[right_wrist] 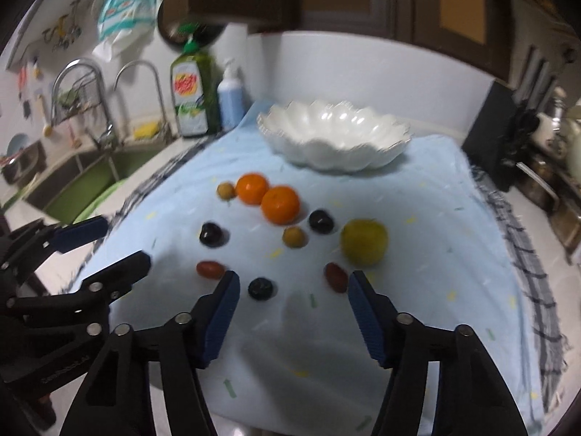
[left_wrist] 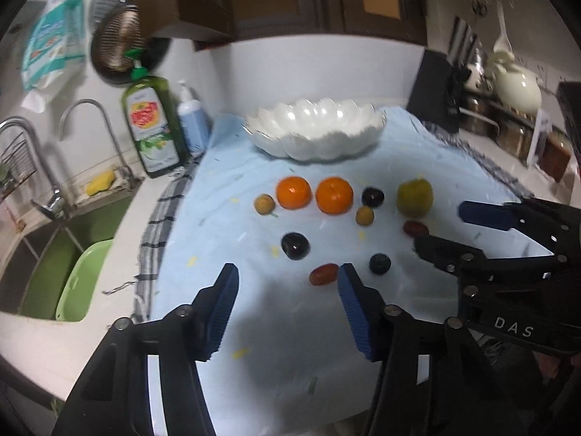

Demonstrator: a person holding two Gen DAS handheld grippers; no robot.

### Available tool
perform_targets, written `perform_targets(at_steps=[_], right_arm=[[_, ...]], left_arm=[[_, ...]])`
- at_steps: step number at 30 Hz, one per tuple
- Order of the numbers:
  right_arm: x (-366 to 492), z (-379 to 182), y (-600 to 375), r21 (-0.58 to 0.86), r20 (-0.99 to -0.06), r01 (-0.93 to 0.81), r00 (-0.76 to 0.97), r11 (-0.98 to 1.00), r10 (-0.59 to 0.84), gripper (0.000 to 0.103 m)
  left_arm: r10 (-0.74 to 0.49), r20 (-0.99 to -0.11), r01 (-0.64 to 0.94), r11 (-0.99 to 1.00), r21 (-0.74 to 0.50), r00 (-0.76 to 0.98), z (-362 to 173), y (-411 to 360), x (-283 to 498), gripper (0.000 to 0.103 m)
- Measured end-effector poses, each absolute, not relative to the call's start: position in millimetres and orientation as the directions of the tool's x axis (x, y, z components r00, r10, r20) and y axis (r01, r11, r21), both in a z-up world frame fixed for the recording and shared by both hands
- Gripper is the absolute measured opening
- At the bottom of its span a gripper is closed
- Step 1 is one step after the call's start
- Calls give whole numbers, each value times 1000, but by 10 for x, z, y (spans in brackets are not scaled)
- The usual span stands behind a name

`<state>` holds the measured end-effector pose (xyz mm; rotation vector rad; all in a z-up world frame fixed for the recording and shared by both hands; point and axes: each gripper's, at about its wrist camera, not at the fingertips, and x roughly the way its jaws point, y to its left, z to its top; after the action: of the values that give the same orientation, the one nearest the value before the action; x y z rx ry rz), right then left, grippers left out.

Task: Organize fruits
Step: 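Grasp a reddish-brown date with the left tool while the right tool grasps a small dark berry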

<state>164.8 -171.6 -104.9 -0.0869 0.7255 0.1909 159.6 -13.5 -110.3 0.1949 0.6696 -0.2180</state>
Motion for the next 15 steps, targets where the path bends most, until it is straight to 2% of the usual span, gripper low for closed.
perform_targets(at_steps=[7,11,15], right_arm=[[1854,-1312,-1644,30,-723,-286,655,958,218,48],[1962,-1414,-1629,33,-740,-296,635,955,222,46],[2037,-1483,-1611,43,-759,-318,606,947,238,36]], left_arm=[[-223,-670,372,924,85,708,-1311,-225,1795,46],[-241,-690,414,906,93,682,-1415,-264,1920,44],[-271,-709,446,892,69,651,-1479,-283,2012,39]])
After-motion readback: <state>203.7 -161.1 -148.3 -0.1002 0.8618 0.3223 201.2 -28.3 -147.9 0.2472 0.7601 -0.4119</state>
